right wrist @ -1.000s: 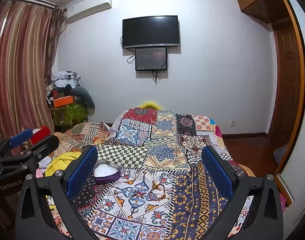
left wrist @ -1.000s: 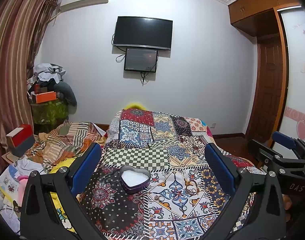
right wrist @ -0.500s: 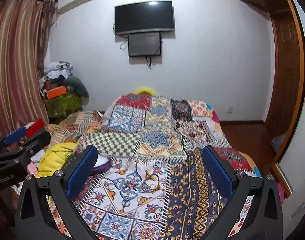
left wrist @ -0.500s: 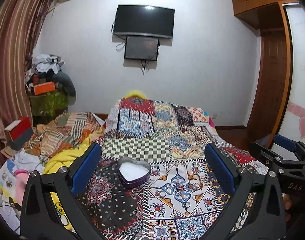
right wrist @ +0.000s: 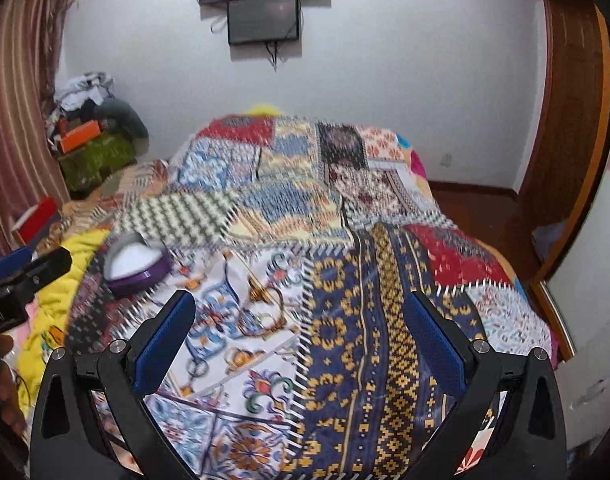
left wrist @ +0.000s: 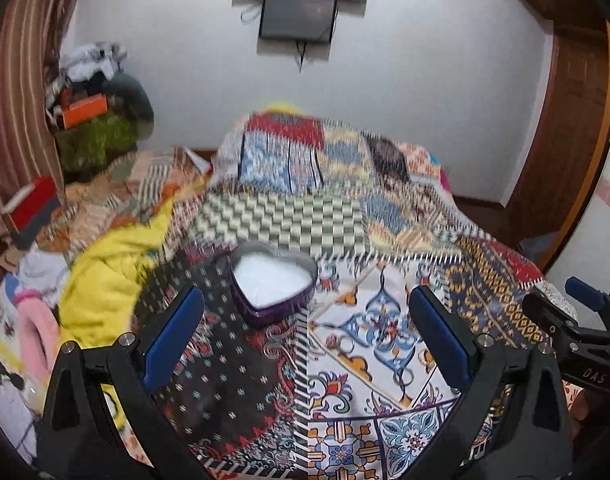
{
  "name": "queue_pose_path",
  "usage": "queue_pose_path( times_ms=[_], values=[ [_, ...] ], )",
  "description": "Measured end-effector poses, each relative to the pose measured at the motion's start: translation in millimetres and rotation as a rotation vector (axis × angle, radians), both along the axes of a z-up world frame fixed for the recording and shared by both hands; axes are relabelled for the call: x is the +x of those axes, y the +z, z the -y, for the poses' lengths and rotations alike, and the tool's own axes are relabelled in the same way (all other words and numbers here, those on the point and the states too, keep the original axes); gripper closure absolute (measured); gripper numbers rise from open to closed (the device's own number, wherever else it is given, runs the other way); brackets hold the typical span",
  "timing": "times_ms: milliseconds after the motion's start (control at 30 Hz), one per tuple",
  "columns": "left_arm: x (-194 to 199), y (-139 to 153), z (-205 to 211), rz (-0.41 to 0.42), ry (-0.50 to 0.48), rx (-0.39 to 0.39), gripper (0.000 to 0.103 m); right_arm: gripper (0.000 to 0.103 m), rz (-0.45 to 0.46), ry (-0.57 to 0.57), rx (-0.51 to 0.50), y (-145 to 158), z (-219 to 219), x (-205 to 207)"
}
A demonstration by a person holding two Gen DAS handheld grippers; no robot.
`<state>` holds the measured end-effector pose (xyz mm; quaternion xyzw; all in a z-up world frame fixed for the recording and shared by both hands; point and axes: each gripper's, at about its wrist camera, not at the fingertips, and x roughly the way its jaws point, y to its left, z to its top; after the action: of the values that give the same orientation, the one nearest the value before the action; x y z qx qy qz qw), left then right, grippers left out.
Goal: Organize jewelry
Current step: 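Lower both tools toward the rings lying beside the purple heart tin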
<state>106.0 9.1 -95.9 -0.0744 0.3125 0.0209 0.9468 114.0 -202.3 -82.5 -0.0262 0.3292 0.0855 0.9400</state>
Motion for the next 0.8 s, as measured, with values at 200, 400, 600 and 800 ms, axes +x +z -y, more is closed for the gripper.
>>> queue_pose_path(
  times_ms=[200, 400, 600, 800],
  values=[
    [14, -30, -6, -0.106, -0.004, -0.016, 0.002, 0.002, -0.09, 0.026, 0.01, -25, 5, 8],
    [23, -62, -2, -0.236, -0.059, -0.049, 0.016, 0.019, -0.18, 0.076, 0.043, -45, 3, 16],
    [29, -78, 11, -0.295, -0.143, -0.047, 0.034, 0.041, -0.251, 0.149, 0.06, -62, -9, 20],
    [38, -82, 16, -0.312, -0.173, -0.059, 0.051, 0.059, -0.301, 0.212, 0.057, -74, -20, 22]
  ],
)
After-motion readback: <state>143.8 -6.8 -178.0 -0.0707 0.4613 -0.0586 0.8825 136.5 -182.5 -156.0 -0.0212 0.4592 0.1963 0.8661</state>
